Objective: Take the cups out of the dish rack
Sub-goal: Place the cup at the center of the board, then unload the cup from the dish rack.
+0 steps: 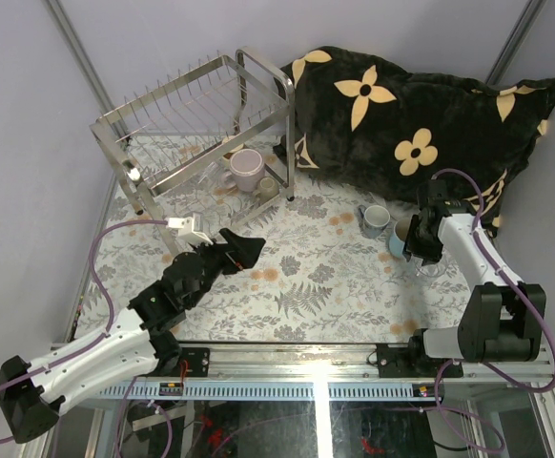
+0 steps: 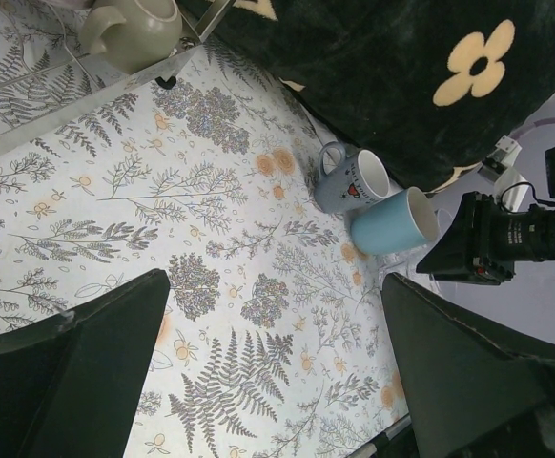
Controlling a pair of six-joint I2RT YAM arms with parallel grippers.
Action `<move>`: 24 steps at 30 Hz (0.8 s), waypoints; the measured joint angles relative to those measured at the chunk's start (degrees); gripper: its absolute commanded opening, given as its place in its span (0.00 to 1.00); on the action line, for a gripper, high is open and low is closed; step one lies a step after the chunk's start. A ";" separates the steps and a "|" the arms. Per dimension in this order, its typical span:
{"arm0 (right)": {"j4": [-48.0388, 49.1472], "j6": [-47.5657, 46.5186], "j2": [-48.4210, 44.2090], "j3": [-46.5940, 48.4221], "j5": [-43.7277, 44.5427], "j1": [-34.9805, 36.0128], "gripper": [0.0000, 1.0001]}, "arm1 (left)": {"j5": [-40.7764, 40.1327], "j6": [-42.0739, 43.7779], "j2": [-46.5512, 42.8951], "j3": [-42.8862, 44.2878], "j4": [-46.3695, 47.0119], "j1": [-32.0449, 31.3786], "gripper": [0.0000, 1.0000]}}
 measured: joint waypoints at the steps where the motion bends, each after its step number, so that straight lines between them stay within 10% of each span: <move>1: -0.20 0.04 -0.15 0.33 0.20 0.00 0.46 | 0.00 0.02 0.00 0.00 0.00 0.00 0.94; 13: 1.16 1.92 -18.75 8.76 -1.68 0.00 0.52 | -2.38 0.66 4.46 0.00 -0.02 0.00 0.93; 24: 16.13 7.87 -37.07 -7.96 -20.33 0.00 0.53 | -13.22 4.74 20.26 7.87 -0.90 0.00 0.93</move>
